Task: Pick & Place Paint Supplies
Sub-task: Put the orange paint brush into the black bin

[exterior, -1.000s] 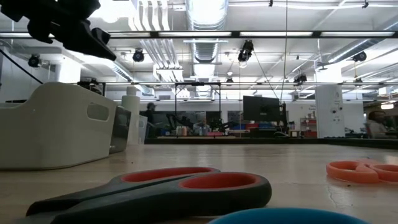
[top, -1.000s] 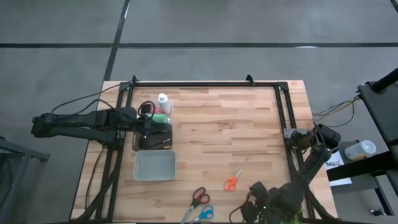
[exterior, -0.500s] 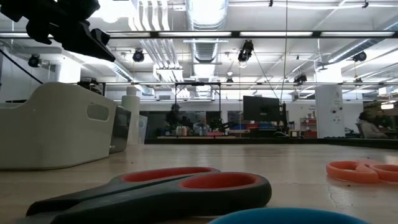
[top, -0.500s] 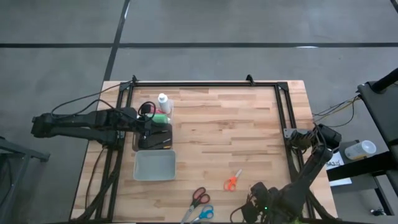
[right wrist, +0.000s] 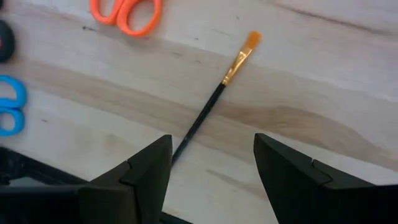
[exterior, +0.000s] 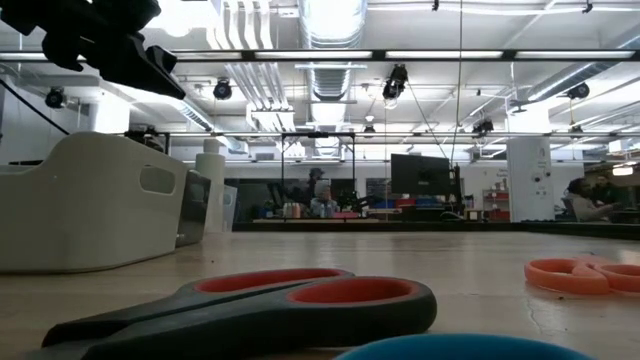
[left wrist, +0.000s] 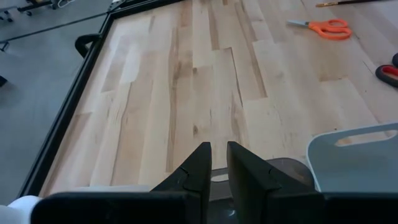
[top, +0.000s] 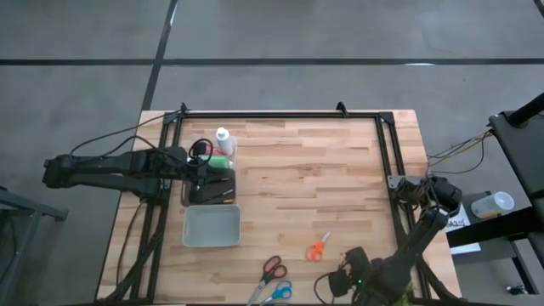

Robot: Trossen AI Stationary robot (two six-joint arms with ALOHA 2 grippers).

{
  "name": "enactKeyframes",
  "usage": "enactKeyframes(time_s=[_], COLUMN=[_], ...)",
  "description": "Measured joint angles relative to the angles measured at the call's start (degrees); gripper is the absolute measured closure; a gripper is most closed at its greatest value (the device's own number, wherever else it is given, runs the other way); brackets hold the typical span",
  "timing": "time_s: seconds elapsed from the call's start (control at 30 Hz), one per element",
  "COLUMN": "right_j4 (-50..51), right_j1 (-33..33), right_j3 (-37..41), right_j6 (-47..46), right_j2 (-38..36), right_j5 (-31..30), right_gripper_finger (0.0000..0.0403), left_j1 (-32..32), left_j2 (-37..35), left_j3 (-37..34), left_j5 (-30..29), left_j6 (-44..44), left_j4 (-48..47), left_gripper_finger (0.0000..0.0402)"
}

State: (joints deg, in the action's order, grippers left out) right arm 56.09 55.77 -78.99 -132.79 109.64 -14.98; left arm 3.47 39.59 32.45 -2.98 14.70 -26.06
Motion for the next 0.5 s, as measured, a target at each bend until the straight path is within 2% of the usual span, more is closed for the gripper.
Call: enactKeyframes(time_s=[0.17,0.5], right_j4=[-0.54,-1.00], right_j1=[-1.55,-4.40], right_j3=[-0.50,-0.34], right_j6=[-0.10,1.64], right_j2=[2.80,3.36], right_j5=[0.30,-0.05], right_gripper_finger=[0.0180,0.0180], left_j1=[-0.01,-0.01], left_j2=[0.00,0.00], left_j3=[0.00,0.00], left_j5=[0.02,0.02], left_j6=[0.00,0.00], left_j4=[0.00,0.00], left_gripper_finger=[0.0343,0.0343])
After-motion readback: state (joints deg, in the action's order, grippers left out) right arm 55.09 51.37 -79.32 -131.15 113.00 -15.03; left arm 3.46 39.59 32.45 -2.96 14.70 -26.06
